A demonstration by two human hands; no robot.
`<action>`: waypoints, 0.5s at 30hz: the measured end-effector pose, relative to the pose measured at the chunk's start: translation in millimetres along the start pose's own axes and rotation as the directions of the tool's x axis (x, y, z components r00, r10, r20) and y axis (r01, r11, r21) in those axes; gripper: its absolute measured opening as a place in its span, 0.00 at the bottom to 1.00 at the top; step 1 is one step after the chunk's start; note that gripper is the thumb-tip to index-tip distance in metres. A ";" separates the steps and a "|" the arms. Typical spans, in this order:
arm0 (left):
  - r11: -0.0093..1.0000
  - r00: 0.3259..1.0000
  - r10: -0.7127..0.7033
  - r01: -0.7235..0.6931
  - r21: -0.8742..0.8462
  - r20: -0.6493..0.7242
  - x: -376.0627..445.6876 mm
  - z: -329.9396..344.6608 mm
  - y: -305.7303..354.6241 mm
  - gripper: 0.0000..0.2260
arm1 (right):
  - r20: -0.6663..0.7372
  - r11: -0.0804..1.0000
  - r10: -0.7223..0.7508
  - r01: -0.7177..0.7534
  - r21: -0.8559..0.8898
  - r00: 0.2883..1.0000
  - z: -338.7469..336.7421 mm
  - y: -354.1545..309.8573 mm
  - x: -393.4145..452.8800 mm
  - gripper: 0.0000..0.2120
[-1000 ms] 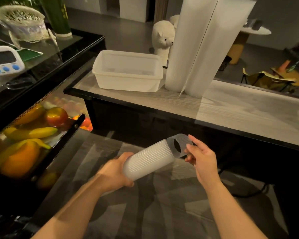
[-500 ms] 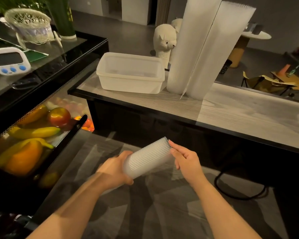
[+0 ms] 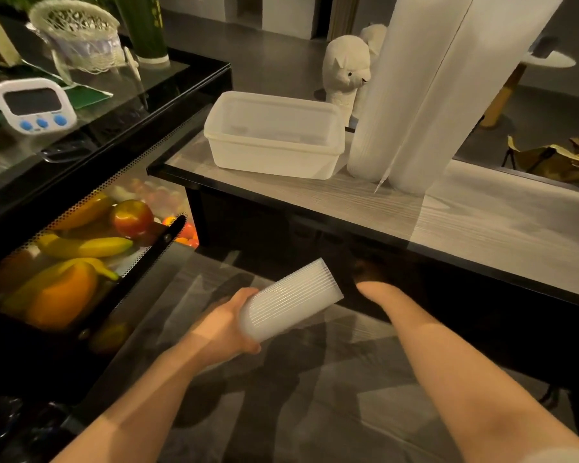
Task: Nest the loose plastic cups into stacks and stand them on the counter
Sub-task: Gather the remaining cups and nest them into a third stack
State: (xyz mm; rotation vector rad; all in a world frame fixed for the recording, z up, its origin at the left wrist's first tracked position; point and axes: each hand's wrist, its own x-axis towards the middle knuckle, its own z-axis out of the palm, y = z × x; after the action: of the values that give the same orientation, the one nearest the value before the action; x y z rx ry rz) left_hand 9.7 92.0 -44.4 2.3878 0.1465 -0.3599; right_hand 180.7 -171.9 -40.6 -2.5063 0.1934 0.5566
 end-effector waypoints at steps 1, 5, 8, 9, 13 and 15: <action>1.000 1.000 -0.009 0.009 -0.005 -0.010 -0.5 0.0 -2.0 0.46 | 0.016 1.000 -0.010 0.010 0.016 1.000 5.2 -0.4 7.1 0.19; 0.997 0.997 -0.068 0.069 0.025 -0.028 1.3 -6.7 -6.9 0.47 | 0.101 0.998 -0.055 0.058 -0.026 0.993 16.4 -0.2 27.4 0.21; 0.993 0.995 -0.094 0.096 0.066 -0.034 0.5 -8.5 -8.7 0.47 | 0.123 0.994 -0.073 0.082 -0.072 0.990 17.6 2.5 40.8 0.21; 0.993 0.995 -0.095 0.098 0.066 -0.040 -0.3 -8.2 -9.5 0.47 | 0.108 0.993 -0.077 0.085 -0.079 0.991 16.3 2.0 42.7 0.20; 0.993 0.994 -0.098 0.102 0.065 -0.051 -0.2 -6.8 -11.2 0.47 | 0.071 0.996 -0.068 0.071 -0.049 0.995 10.1 2.1 45.4 0.20; 0.993 0.995 -0.094 0.097 0.063 -0.039 0.9 -6.6 -9.3 0.47 | 0.059 0.997 -0.056 0.059 -0.041 0.997 6.6 5.3 42.5 0.19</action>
State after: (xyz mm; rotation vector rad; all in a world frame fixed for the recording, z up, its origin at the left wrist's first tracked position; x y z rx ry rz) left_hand 10.1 103.3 -45.9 2.4575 0.2705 -0.3712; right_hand 215.4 -173.5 -66.4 -2.5248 0.0879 0.6155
